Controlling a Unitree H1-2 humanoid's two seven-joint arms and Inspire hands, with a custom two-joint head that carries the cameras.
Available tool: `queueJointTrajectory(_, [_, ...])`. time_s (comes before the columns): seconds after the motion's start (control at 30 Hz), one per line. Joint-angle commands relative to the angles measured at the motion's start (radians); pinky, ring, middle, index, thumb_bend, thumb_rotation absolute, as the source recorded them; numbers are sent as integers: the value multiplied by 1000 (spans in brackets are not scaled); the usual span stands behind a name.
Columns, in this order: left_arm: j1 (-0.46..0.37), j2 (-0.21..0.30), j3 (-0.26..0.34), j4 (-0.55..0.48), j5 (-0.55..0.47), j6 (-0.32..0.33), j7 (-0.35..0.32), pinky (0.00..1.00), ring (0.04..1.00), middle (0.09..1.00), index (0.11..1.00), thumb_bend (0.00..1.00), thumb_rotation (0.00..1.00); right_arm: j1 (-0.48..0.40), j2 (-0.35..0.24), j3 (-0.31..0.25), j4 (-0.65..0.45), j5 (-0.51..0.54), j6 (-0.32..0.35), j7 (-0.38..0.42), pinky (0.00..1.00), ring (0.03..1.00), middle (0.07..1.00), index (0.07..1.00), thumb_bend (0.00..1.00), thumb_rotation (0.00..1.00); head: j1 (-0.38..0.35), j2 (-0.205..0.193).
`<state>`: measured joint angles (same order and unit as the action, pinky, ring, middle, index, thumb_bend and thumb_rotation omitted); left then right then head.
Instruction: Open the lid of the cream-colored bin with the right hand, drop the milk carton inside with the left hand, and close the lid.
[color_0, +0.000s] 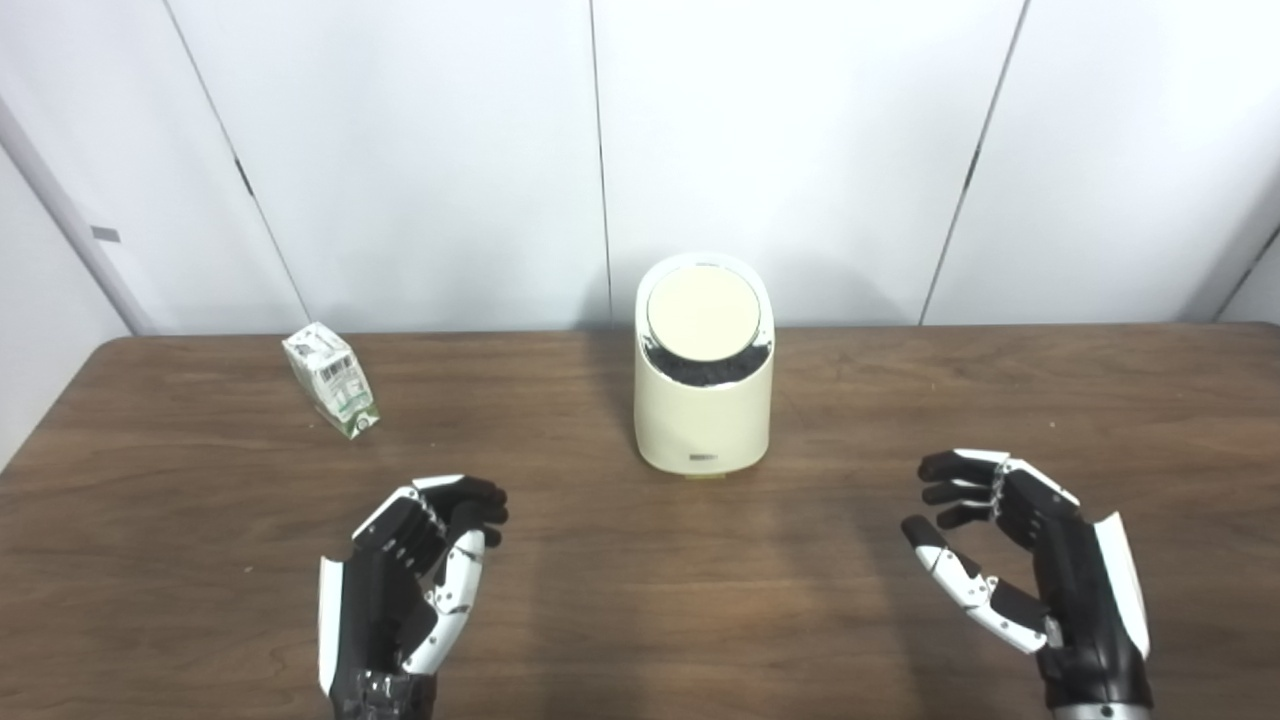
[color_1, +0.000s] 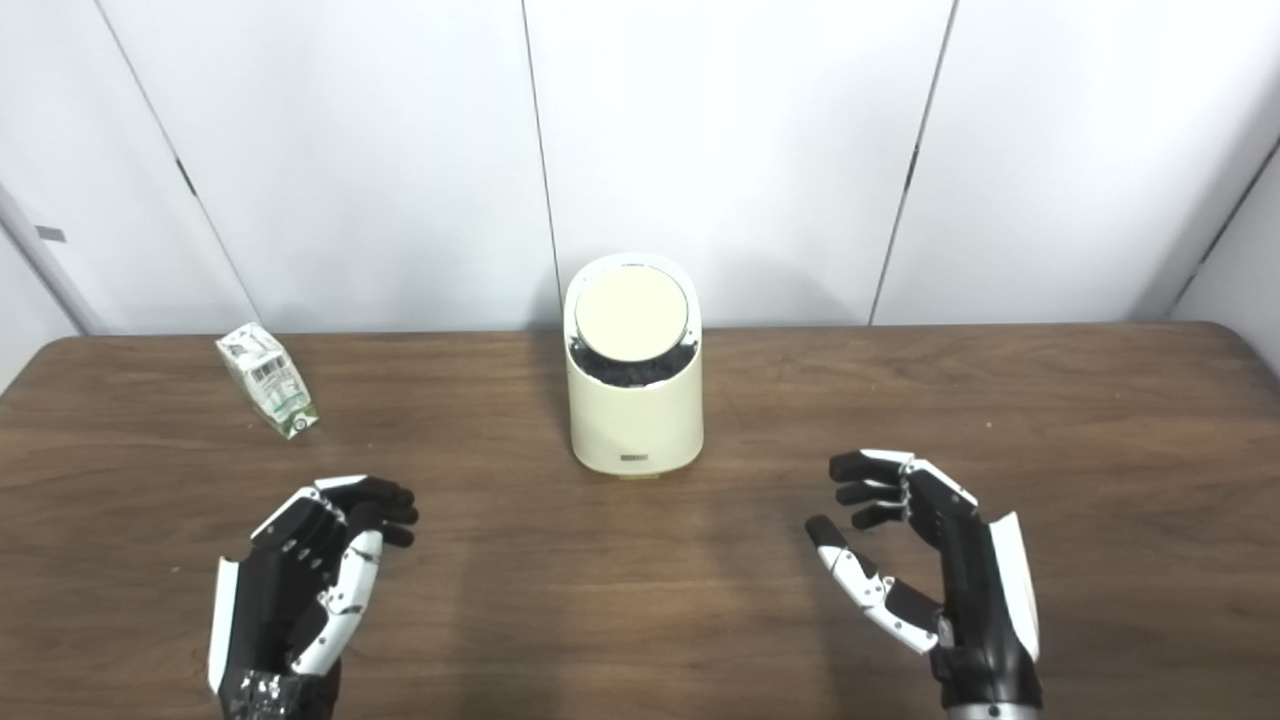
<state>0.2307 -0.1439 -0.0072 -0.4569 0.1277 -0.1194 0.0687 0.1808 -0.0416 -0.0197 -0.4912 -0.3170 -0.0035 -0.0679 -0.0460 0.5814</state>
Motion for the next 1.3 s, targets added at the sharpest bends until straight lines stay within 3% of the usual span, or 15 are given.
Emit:
queueJointTrajectory(0.0, [31,22,-1,-26,9,-18,-3,495,557,573,571,222,279,55,13,2,-31,9,-34,-11,499,592,629,605,244,172,0,0])
queueJointTrajectory(0.57, [26,22,2,-14,5,-28,-3,494,558,577,572,220,290,53,11,1,-30,8,-30,-10,496,589,626,604,245,174,-5,0])
queueJointTrajectory(0.77, [19,13,-1,10,19,-42,7,493,556,576,571,219,287,37,-9,-3,-19,57,-27,13,513,613,641,618,267,187,12,-11])
queueJointTrajectory(0.87, [16,10,-4,16,23,-42,9,488,551,571,568,224,270,12,-52,10,-53,98,28,85,598,726,761,745,454,483,12,-13])
queueJointTrajectory(1.0, [16,10,-5,17,18,-39,5,495,560,576,571,235,295,-80,-74,11,-140,99,185,161,783,870,886,878,611,763,13,-16])
queueJointTrajectory(1.13, [16,11,-3,21,17,-50,5,497,563,578,572,227,273,-239,-58,2,-210,161,346,177,966,987,988,977,612,861,12,-15])
queueJointTrajectory(1.27, [19,17,-1,18,5,-45,-1,504,568,581,576,233,275,-402,-50,13,-204,134,416,169,961,984,980,972,533,812,11,-16])
